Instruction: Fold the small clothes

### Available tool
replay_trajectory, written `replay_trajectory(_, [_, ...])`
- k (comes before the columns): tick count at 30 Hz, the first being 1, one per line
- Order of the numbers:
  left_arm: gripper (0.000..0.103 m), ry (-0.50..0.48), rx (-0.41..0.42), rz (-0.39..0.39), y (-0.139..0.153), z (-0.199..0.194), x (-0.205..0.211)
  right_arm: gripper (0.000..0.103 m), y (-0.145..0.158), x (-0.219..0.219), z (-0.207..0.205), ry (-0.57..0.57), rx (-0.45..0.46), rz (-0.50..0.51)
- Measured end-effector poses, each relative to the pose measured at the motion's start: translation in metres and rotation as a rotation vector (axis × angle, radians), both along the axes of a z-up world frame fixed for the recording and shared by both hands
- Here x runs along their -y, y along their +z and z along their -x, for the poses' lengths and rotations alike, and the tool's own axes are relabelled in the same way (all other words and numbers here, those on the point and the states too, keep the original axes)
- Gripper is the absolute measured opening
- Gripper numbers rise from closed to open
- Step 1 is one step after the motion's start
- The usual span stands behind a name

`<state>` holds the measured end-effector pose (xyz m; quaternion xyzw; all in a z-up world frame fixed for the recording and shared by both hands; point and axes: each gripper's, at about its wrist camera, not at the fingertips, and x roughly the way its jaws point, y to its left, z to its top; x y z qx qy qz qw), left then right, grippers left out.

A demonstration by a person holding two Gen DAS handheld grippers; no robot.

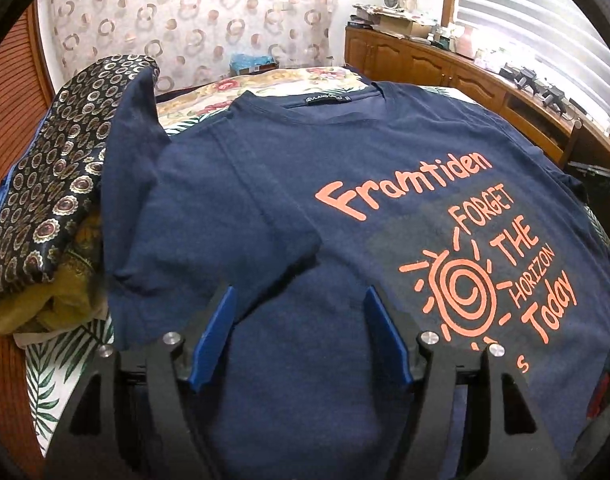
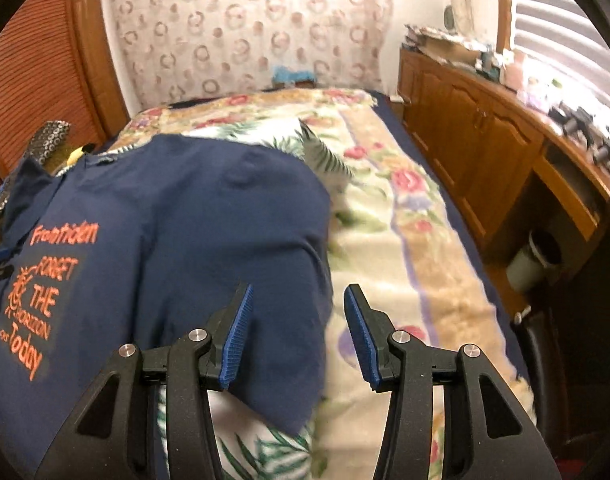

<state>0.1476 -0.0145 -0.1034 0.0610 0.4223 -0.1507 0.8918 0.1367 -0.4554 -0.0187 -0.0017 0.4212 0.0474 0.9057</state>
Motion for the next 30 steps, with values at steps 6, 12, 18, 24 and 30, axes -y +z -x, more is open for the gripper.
replay_trajectory(6, [0.072,-0.009,-0.005,0.005,-0.001,-0.003,0.002,0.047,-0.012,0.008,0.015,0.022,-0.049,-0.057])
replay_trajectory(12, [0.079,-0.026,-0.011,0.003,-0.003,-0.004,0.005,0.045,-0.015,0.011,0.022,0.032,-0.073,-0.14])
replay_trajectory(18, [0.08,-0.027,-0.011,0.003,-0.003,-0.004,0.006,0.02,-0.01,0.008,0.028,0.041,-0.052,-0.12])
replay_trajectory(24, [0.08,-0.013,-0.008,0.011,-0.001,-0.002,0.004,0.004,-0.001,-0.004,0.03,0.065,-0.013,0.027])
replay_trajectory(30, [0.08,0.021,0.045,0.042,0.018,0.007,0.0,0.003,0.023,-0.017,0.025,0.078,0.074,0.062])
